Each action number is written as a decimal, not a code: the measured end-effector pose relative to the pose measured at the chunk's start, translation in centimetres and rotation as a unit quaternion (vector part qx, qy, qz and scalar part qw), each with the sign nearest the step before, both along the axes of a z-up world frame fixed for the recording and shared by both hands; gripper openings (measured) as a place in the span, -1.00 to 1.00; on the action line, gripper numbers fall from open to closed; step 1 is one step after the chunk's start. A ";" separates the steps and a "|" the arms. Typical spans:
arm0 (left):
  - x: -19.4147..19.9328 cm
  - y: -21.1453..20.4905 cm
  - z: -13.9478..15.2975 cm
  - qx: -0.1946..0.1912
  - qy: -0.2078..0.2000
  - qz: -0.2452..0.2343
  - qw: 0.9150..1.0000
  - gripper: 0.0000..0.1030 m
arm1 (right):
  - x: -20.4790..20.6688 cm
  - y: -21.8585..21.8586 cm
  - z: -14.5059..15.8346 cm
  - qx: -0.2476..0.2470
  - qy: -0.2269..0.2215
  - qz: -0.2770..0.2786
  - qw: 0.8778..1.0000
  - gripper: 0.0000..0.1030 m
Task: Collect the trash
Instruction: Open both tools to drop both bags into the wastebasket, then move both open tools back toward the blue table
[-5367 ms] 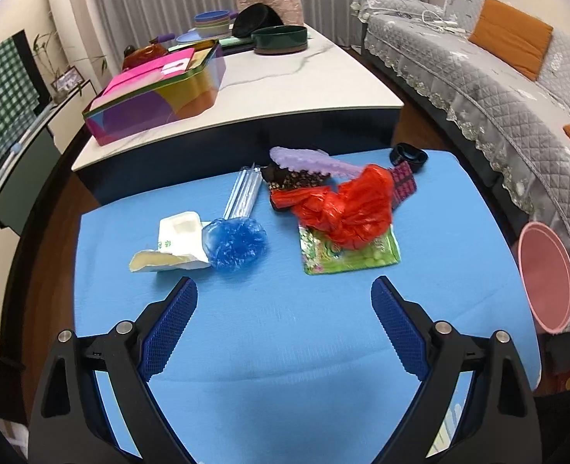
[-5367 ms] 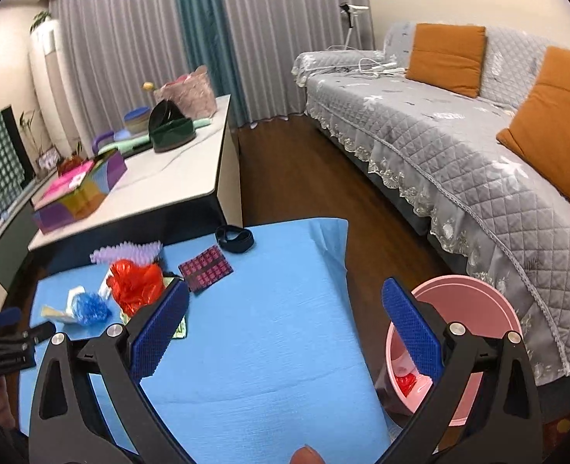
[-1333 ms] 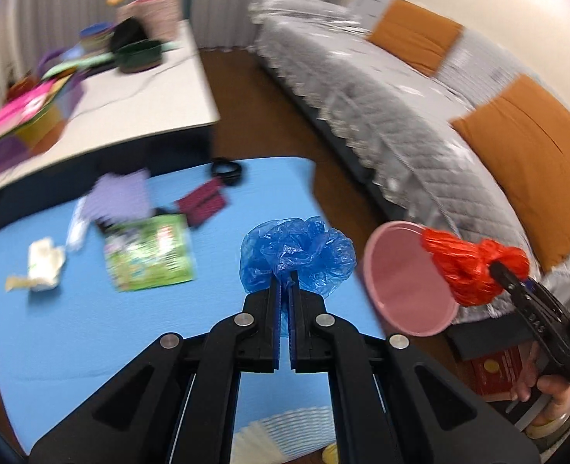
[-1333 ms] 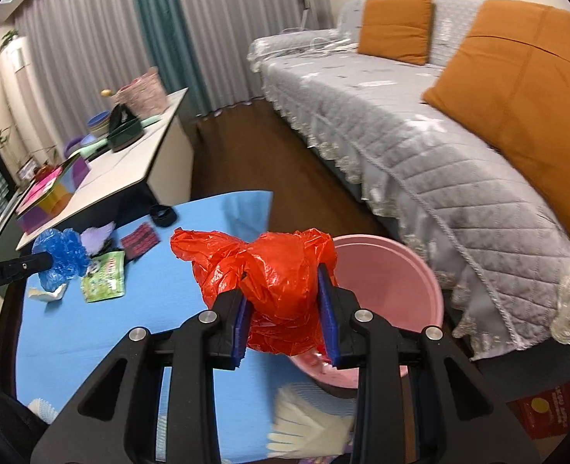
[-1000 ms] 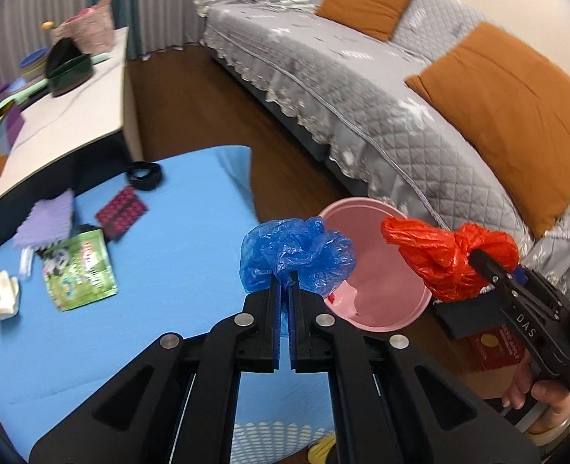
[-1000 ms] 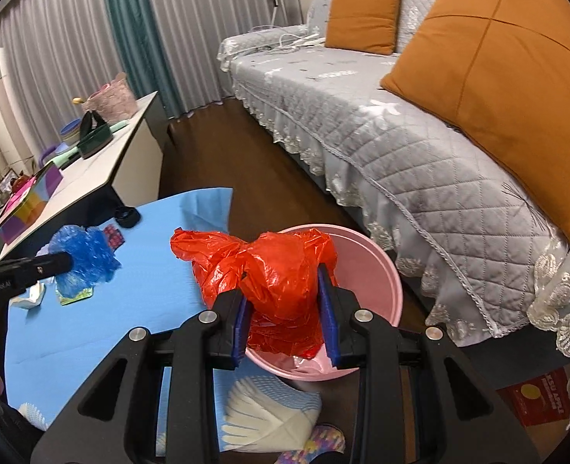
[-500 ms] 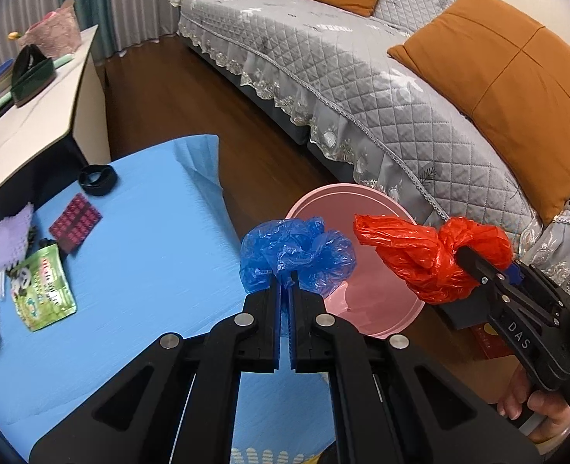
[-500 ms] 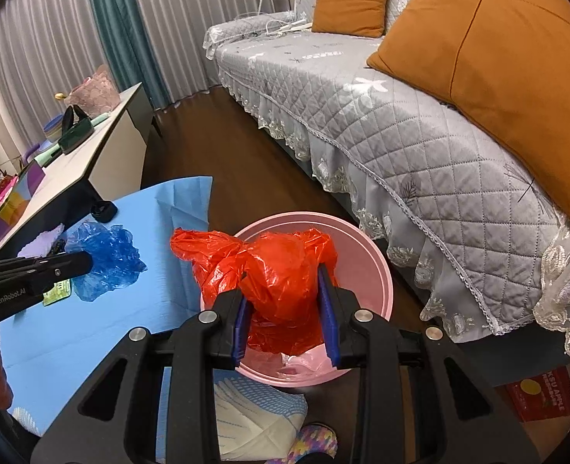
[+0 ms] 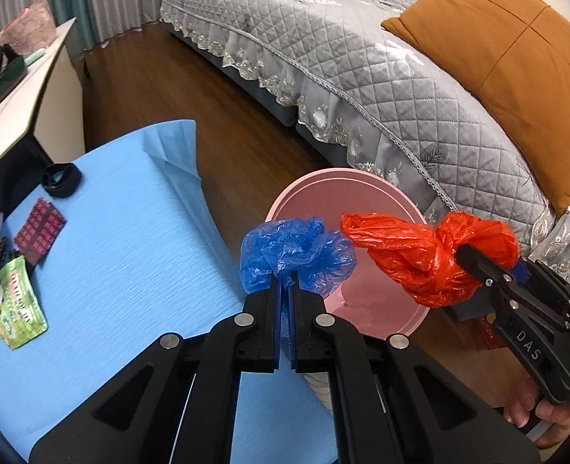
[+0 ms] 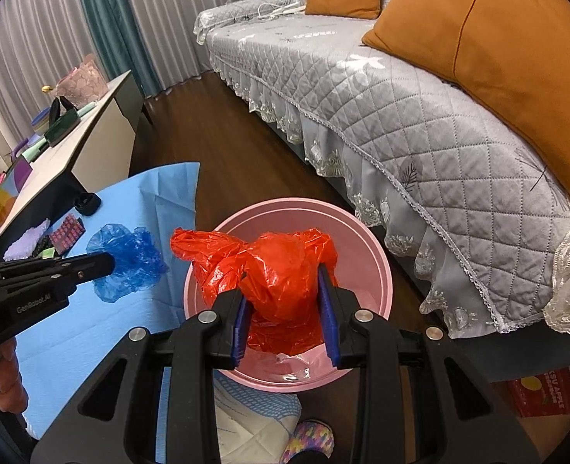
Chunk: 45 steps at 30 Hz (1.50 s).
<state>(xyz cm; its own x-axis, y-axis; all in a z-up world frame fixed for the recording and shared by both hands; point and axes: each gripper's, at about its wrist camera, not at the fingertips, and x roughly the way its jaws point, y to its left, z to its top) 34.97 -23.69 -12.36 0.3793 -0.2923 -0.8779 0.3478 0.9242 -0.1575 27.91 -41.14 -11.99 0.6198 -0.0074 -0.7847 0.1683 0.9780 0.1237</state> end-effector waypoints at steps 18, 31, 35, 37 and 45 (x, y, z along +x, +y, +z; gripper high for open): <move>3.7 -4.6 -3.7 0.029 0.030 -0.043 0.998 0.61 | 2.6 -1.8 -2.6 -0.011 0.043 -0.038 0.998 0.04; 3.2 -1.3 -3.1 0.041 0.020 -0.001 0.999 0.74 | 2.4 -1.4 -1.4 -0.019 0.023 -0.040 0.999 0.58; 2.0 1.5 -1.4 0.038 0.020 0.032 0.999 0.74 | 2.1 -1.0 -0.5 -0.015 0.013 -0.044 0.999 0.71; 1.5 2.9 -0.5 0.032 0.017 0.047 0.998 0.74 | 2.0 -0.7 -0.2 -0.010 0.012 -0.044 0.999 0.73; -3.1 11.1 3.7 0.020 -0.015 0.105 0.994 0.74 | 0.8 1.4 2.4 0.015 -0.020 -0.037 0.999 0.75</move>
<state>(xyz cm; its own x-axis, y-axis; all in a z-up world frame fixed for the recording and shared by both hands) 31.90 -12.60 -8.69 0.4549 -0.1693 -0.8743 0.1498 0.9823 -0.1123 28.69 -39.70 -9.61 0.6494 -0.0318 -0.7598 0.2341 0.9589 0.1600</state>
